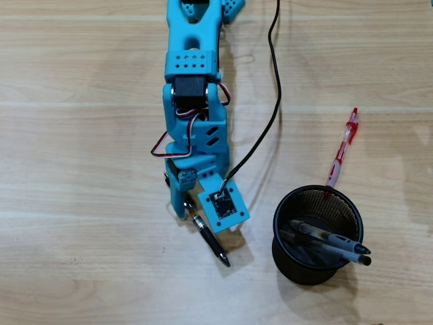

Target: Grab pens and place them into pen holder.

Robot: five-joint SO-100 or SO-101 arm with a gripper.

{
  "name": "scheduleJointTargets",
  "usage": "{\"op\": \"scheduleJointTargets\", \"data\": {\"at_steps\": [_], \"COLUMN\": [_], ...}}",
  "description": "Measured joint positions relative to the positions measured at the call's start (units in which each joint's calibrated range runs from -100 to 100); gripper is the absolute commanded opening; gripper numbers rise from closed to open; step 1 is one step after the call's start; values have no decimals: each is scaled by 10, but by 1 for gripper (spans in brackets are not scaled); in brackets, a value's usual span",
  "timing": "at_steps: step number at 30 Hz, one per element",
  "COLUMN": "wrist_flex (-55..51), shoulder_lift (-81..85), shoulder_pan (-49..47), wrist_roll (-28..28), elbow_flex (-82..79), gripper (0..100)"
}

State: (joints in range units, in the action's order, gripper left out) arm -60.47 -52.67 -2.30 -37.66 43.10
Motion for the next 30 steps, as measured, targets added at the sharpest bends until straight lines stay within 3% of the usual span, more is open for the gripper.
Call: {"op": "scheduleJointTargets", "data": {"at_steps": [7, 19, 30], "wrist_flex": [-6, -22, -170], "shoulder_lift": [-7, -8, -14], "shoulder_pan": [2, 2, 3], "wrist_roll": [-17, -19, -18], "elbow_flex": [8, 25, 251], "gripper": [2, 2, 2]}}
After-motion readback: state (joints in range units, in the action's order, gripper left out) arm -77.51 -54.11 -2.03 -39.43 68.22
